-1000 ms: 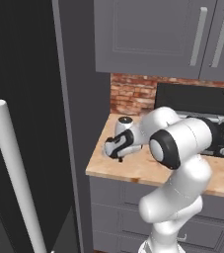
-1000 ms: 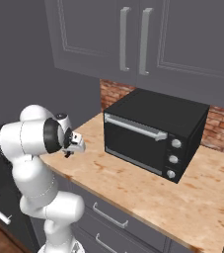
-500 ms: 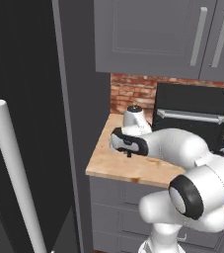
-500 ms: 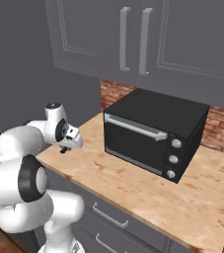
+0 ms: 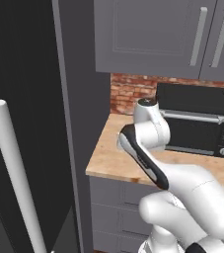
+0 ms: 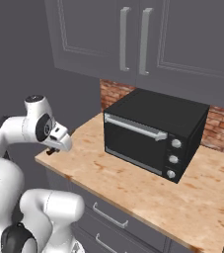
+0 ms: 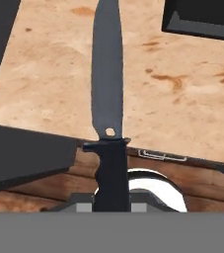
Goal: Retrieve the butter from the fridge and place it on a plate on the dining table. Then retrieve the butter knife by the fridge and place it near the plate.
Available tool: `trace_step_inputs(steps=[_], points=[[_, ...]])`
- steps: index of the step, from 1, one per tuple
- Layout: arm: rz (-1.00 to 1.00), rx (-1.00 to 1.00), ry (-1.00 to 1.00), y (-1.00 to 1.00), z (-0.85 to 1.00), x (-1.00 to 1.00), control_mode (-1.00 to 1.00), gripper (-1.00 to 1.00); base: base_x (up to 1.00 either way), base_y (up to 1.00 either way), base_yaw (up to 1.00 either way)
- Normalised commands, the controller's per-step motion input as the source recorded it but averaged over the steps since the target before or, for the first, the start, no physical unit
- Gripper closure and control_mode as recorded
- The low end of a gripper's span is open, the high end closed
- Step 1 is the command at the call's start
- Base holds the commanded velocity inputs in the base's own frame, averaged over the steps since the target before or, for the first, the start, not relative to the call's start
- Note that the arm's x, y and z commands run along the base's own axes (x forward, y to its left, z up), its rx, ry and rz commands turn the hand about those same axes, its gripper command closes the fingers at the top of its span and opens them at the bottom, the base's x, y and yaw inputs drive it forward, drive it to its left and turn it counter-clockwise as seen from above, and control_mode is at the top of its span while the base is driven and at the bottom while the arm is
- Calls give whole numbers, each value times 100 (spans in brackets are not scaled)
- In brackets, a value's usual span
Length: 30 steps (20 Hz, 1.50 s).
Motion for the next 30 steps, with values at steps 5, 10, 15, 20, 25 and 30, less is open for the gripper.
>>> trace_step_inputs(steps=[5, 10, 15, 20, 25, 30], points=[[-7, 0, 0, 0, 74, -52, -100, 100, 0, 0, 0], [5, 4, 0, -9, 44, -34, -100, 100, 0, 0, 0], [15, 0, 0, -8, 16, -33, -100, 100, 0, 0, 0], [21, 0, 0, -19, 15, -32, -100, 100, 0, 0, 0], [14, -5, 0, -3, 7, -35, -100, 100, 0, 0, 0], [10, -4, 0, 0, 0, -37, -100, 100, 0, 0, 0]])
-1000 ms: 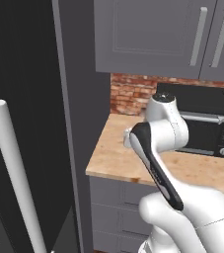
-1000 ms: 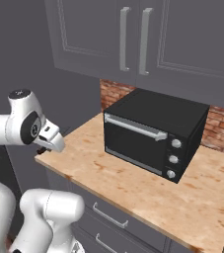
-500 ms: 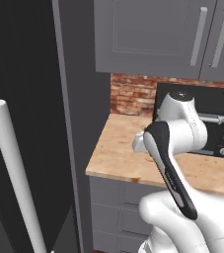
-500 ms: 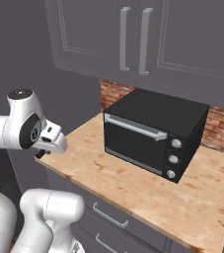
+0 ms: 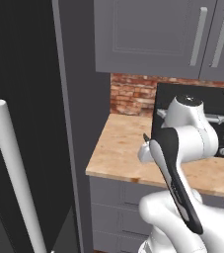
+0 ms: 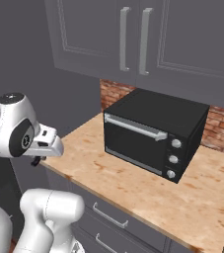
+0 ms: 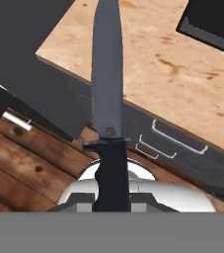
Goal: Retrieve the butter from the fridge and place it on a plate on the dining table. Then retrieve the butter knife by the fridge and place it near the plate.
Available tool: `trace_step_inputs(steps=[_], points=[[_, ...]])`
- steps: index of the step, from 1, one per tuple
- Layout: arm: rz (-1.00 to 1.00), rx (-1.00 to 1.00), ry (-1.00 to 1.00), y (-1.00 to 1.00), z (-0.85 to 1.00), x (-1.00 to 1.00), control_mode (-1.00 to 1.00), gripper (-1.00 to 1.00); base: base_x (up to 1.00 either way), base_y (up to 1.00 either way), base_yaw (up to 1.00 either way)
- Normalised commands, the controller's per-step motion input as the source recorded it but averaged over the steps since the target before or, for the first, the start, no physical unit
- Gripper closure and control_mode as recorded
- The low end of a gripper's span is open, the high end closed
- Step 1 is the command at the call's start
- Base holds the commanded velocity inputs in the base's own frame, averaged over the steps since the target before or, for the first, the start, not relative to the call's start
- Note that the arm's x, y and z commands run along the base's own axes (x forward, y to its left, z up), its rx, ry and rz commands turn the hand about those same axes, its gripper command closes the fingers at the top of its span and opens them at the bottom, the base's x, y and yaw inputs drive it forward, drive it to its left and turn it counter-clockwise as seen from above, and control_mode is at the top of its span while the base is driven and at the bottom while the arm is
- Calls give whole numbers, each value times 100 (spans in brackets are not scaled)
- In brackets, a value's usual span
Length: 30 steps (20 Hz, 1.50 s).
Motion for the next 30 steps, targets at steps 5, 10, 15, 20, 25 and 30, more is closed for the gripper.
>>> trace_step_inputs(steps=[5, 10, 15, 20, 25, 30], points=[[3, 0, 0, 0, 0, -13, -100, 100, 0, 0, 0], [0, 0, 0, 0, 0, 0, -100, 100, 0, 0, 0], [0, 0, 0, 0, 0, -3, -100, 100, 0, 0, 0], [0, 0, 0, 0, 0, -25, 100, 100, -11, 0, 0], [0, 0, 0, 0, 0, 0, 100, 100, -72, 7, 0], [0, 0, 0, 0, 0, 0, 100, 100, -79, 20, 0]])
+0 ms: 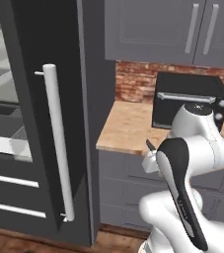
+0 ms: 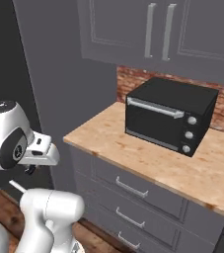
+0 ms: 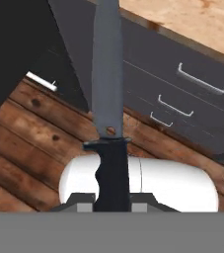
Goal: Retrieve the butter from the fridge and place it on a plate on the dining table. Then retrieve the butter knife by the fridge and place it near the plate.
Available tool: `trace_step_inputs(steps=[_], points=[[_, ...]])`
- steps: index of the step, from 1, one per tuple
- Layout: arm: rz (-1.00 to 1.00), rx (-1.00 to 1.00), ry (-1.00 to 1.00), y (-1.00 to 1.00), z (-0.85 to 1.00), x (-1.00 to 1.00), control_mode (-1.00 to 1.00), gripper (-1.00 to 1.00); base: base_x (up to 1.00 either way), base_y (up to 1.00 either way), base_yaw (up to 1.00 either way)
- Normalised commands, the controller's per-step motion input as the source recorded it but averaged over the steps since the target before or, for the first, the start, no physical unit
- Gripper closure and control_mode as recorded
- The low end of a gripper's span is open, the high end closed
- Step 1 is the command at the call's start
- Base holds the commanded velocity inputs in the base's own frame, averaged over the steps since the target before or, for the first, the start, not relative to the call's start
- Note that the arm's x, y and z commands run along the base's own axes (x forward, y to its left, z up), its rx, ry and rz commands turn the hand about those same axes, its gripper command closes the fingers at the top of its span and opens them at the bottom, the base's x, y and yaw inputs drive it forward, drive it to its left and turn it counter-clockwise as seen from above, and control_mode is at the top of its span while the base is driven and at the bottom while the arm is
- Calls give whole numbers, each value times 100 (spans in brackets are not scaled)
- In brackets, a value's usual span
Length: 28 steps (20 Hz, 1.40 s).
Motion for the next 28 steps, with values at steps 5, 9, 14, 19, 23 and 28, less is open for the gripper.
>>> trace_step_inputs(steps=[5, 9, 14, 19, 23, 28], points=[[0, 0, 0, 0, 0, 0, 100, 100, -92, 17, 1], [0, 0, 0, 0, 0, 0, 100, 100, -81, 2, 4], [0, 0, 0, 0, 0, 0, 100, 100, -65, 4, 14], [0, 0, 0, 0, 0, 0, 100, 100, -30, 9, 41], [0, 0, 0, 0, 0, 0, 100, 100, -35, 0, 48], [0, 0, 0, 0, 0, 0, 100, 100, -42, 1, 49]])
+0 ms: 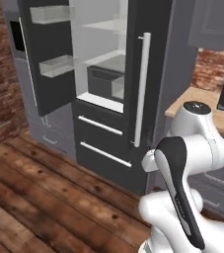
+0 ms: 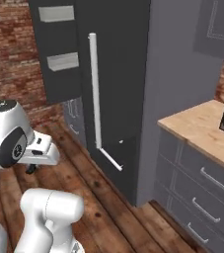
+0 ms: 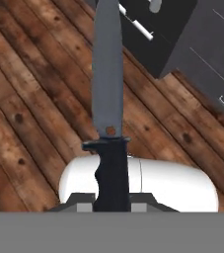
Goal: Retrieve the butter from the fridge and place it on a plate on the dining table. Then retrieve the butter knife by the fridge and place it near the plate.
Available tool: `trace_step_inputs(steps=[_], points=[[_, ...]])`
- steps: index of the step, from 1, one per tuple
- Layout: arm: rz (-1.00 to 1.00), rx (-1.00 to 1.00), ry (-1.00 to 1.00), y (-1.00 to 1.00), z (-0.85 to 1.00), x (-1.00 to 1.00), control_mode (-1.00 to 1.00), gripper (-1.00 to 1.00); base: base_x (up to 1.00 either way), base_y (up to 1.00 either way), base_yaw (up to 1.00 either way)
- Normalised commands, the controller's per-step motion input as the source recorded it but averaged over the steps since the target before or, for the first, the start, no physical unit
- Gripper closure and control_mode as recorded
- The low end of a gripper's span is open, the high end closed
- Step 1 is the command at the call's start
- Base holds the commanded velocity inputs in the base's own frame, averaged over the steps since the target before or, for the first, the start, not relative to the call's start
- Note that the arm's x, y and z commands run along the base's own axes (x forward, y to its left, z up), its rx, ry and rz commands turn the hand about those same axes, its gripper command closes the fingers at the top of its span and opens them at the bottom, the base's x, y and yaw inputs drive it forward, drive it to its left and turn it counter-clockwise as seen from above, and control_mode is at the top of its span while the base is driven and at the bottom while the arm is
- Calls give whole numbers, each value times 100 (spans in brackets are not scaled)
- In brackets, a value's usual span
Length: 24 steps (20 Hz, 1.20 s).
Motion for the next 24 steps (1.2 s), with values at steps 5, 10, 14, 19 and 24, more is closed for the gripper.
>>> trace_step_inputs(steps=[5, 10, 14, 19, 24], points=[[0, 0, 0, 0, 0, 0, 100, 100, -50, 6, 47], [0, 0, 0, 0, 0, 0, 100, 100, -16, 3, 51], [0, 0, 0, 0, 0, 0, 100, 100, 1, 30, 45], [0, 0, 0, 0, 0, 0, 100, 100, 36, 51, 43], [0, 0, 0, 0, 0, 0, 100, 100, 90, 33, 50]])
